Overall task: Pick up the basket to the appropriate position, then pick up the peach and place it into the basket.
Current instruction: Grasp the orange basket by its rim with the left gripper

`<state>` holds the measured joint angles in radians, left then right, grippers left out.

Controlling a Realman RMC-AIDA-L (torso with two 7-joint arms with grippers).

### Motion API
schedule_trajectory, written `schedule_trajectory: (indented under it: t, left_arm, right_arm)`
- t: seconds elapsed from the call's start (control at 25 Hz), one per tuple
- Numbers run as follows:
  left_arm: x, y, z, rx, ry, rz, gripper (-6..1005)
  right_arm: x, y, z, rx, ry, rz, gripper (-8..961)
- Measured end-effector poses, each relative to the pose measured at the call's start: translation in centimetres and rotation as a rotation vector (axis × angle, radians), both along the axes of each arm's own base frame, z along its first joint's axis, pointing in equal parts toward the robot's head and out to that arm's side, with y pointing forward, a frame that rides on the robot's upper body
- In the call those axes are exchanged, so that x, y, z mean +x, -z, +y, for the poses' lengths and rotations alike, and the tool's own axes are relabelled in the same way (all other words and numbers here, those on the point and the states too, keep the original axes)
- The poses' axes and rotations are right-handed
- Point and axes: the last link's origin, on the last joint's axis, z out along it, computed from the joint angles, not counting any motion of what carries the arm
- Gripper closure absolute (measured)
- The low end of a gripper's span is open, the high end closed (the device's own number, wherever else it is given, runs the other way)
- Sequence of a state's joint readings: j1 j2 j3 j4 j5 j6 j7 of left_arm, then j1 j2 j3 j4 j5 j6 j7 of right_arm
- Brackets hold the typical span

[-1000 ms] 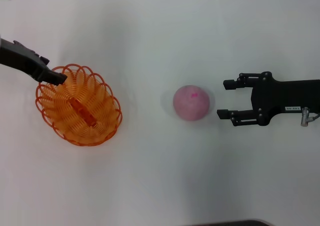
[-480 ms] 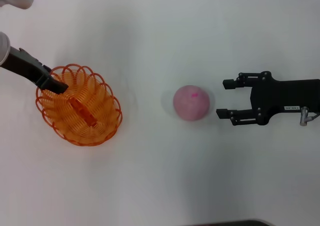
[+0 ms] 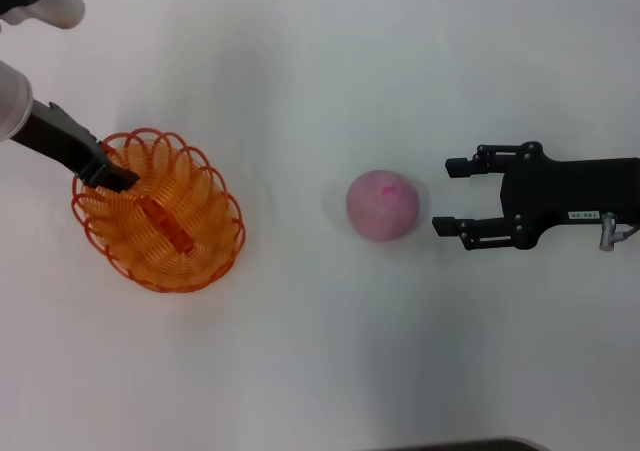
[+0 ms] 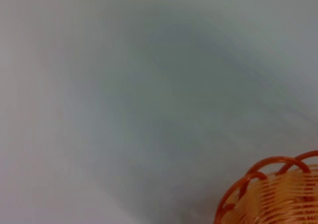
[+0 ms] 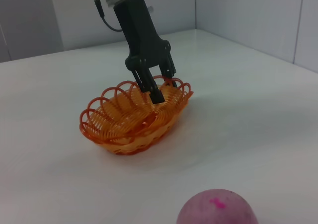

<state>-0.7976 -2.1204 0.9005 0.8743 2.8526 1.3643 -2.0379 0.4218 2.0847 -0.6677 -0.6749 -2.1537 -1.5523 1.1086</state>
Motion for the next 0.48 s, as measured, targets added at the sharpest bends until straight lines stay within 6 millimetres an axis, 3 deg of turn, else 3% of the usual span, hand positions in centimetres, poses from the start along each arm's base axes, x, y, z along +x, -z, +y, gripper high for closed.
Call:
schedule_trajectory:
  t: [0.16,0.36,0.48]
  left_arm:
    - [0.15,0.03,0.01,0.002,0.007,0.004,469]
    - [0.18,-0.01,0.03,0.005,0.01,0.004,702]
    - [0.17,-0.01,0.03,0.006,0.01,0.004,741]
  right_arm:
    - [0.01,-0.02,0.01,0.001,0.001,0.001,157]
    - [-0.06,-0.02,-0.04,-0.002,-0.001,0.005,157]
    - [-0.09,-0.05,-0.03,0.0,-0.001,0.008,157]
